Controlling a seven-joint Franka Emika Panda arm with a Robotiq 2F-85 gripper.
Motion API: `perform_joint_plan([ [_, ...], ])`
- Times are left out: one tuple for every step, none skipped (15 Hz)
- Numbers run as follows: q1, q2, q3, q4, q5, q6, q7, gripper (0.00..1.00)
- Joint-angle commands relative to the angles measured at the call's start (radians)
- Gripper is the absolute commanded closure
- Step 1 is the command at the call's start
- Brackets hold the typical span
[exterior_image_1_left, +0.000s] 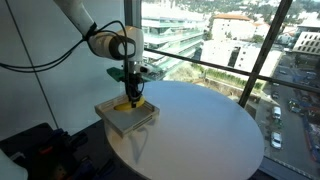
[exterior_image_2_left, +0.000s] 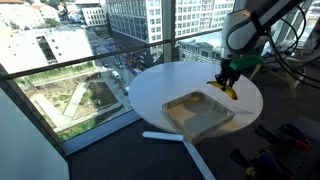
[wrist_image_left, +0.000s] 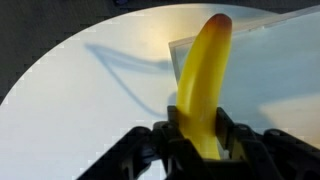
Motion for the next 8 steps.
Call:
perform_joint_plan([
  [0.008,-0.008,0.012,0.025,-0.026,-0.044,-0.013,0.85],
  [0.011,-0.009,0.015,0.025,-0.031,-0.047,-0.017,0.85],
  [0.013,-0.009,0.019,0.026,-0.032,-0.05,-0.022,0.85],
  [0.015,-0.009,0.023,0.029,-0.035,-0.054,-0.026,0.85],
  [0.016,-0.008,0.027,0.032,-0.032,-0.062,-0.034,0.85],
  [0.018,-0.008,0.031,0.035,-0.031,-0.067,-0.041,0.85],
  [0.018,-0.008,0.035,0.038,-0.029,-0.075,-0.05,0.85],
  [0.019,-0.008,0.039,0.041,-0.028,-0.079,-0.057,0.85],
])
